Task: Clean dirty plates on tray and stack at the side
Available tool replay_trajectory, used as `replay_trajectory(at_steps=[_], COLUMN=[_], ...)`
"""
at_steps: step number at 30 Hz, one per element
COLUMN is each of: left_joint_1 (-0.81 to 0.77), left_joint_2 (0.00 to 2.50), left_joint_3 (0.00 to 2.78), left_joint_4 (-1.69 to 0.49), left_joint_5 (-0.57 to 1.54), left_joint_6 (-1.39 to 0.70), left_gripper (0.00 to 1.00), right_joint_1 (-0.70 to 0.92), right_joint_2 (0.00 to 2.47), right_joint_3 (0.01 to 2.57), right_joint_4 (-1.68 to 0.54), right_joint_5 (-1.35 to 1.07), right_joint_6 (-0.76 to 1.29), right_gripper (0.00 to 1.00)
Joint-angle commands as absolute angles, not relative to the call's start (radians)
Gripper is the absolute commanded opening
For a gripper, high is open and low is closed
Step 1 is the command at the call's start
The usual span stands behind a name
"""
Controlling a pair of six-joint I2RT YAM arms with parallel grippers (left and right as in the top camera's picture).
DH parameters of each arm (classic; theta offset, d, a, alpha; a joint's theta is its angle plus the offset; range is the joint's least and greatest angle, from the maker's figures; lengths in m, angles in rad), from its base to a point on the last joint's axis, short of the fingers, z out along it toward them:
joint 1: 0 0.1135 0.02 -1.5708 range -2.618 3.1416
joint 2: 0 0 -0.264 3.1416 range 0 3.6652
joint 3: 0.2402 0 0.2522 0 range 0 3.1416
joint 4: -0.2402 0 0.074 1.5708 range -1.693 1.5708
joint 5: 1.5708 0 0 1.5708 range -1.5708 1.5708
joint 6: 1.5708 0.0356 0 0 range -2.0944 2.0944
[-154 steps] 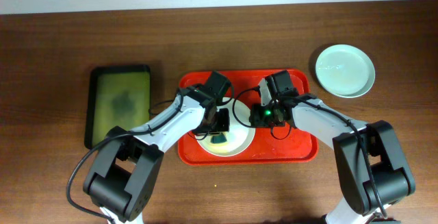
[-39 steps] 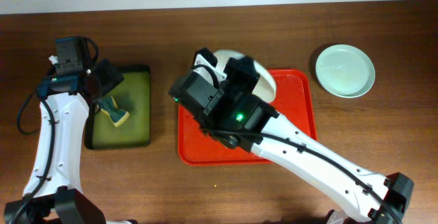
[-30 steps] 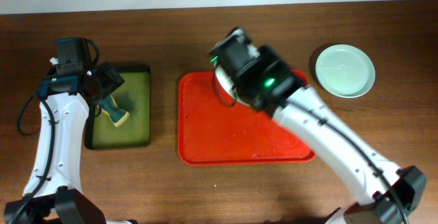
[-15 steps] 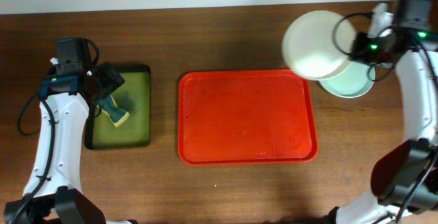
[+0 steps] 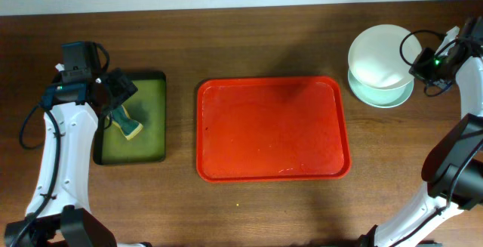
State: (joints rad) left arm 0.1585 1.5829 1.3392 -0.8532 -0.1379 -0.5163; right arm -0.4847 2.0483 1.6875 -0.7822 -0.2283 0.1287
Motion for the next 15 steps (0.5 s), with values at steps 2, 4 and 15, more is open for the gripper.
replay_trajectory(at_steps=[2,4,15], left_joint_1=[0.160,0.160,0.160], left_joint_2=[1.578,1.578,1.578], left_joint_3=[1.351,1.351,1.351], left_joint_4=[-0.855,-0.856,-0.862], left_joint_5=[-0.134,-0.134,-0.134], left_joint_6=[-0.506,-0.506,-0.506], left_gripper=[0.99,0.99,0.99], right_joint_1=[-0.484,-0.485,-0.484], right_joint_2=[2.058,2.058,2.071], right_joint_3=[1.705,1.705,1.686], right_joint_4=[-0.782,-0.801,-0.830], right_joint_5=[-0.164,-0.109,-0.111], right_joint_6=[0.140,0.141,0.140], right_gripper=[0.04,0.04,0.28])
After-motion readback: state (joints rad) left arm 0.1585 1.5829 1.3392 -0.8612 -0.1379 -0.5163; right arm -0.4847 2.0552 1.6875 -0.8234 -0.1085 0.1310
